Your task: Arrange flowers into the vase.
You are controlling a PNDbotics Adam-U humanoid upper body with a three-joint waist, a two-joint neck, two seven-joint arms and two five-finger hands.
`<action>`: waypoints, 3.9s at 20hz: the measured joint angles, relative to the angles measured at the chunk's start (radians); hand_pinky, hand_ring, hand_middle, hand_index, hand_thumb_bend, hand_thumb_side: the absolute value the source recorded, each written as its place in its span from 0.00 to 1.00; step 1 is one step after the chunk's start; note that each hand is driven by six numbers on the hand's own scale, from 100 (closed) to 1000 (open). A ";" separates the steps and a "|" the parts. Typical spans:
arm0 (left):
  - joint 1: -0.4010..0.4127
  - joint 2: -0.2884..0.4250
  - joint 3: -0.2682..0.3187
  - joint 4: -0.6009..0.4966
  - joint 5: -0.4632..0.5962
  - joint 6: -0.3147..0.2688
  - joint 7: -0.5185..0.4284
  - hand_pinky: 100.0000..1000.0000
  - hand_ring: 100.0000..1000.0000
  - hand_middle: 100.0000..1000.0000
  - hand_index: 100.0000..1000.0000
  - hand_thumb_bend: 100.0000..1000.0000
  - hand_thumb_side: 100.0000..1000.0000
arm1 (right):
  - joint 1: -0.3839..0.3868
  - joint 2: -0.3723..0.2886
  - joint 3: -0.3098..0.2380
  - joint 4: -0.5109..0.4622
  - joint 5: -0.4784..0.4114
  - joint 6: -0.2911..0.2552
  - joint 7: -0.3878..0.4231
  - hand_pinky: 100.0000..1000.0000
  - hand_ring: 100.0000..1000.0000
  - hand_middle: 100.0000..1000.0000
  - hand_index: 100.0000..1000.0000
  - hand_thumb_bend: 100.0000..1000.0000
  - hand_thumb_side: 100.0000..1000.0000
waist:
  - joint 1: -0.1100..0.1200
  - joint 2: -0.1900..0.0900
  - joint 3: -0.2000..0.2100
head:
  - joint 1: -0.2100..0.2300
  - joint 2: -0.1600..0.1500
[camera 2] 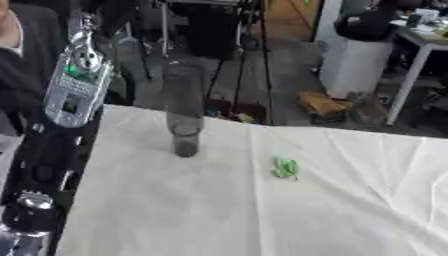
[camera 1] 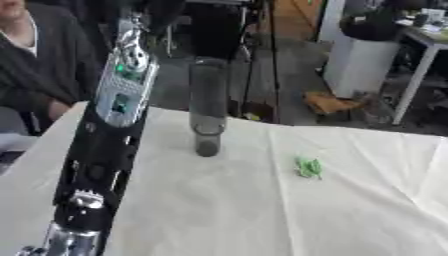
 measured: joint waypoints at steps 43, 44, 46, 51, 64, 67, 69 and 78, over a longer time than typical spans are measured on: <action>-0.080 -0.042 0.078 0.215 0.240 -0.163 0.268 0.00 0.00 0.00 0.00 0.00 0.00 | -0.016 0.002 0.007 0.006 0.001 0.002 0.020 0.74 0.92 0.52 0.63 0.00 0.51 | 0.019 0.018 -0.065 | 0.018 -0.011; -0.083 -0.042 0.080 0.215 0.240 -0.164 0.272 0.00 0.00 0.00 0.00 0.00 0.00 | -0.016 0.002 0.007 0.006 0.001 0.002 0.020 0.74 0.92 0.52 0.63 0.00 0.51 | 0.019 0.018 -0.065 | 0.018 -0.011; -0.085 -0.036 0.084 0.216 0.240 -0.164 0.279 0.00 0.00 0.00 0.00 0.00 0.00 | -0.016 0.002 0.007 0.006 0.001 0.002 0.020 0.74 0.92 0.52 0.63 0.00 0.52 | 0.021 0.018 -0.067 | 0.018 -0.011; -0.086 -0.031 0.088 0.236 0.224 -0.157 0.301 0.00 0.00 0.00 0.00 0.00 0.00 | -0.016 0.002 0.007 0.006 0.003 0.003 0.020 0.74 0.92 0.52 0.63 0.00 0.52 | 0.023 0.024 -0.071 | 0.019 -0.011; -0.104 0.004 0.088 0.309 0.128 -0.108 0.337 0.00 0.00 0.00 0.00 0.00 0.00 | -0.016 0.002 0.006 0.006 0.004 0.001 0.023 0.74 0.92 0.52 0.63 0.00 0.52 | 0.028 0.030 -0.074 | 0.023 -0.011; -0.110 0.012 0.084 0.320 0.103 -0.092 0.331 0.00 0.00 0.00 0.00 0.00 0.00 | -0.016 0.002 0.006 0.008 0.004 0.000 0.024 0.74 0.92 0.52 0.63 0.00 0.52 | 0.032 0.032 -0.074 | 0.023 -0.011; -0.112 0.018 0.082 0.328 0.086 -0.082 0.327 0.00 0.00 0.00 0.00 0.00 0.00 | -0.016 0.002 0.006 0.009 0.005 0.000 0.024 0.74 0.92 0.52 0.63 0.00 0.52 | 0.033 0.034 -0.075 | 0.022 -0.011; -0.119 0.024 0.076 0.357 0.046 -0.057 0.312 0.00 0.00 0.00 0.00 0.00 0.00 | -0.016 0.002 0.006 0.009 0.005 0.002 0.030 0.74 0.93 0.52 0.63 0.00 0.52 | 0.039 0.037 -0.081 | 0.021 -0.011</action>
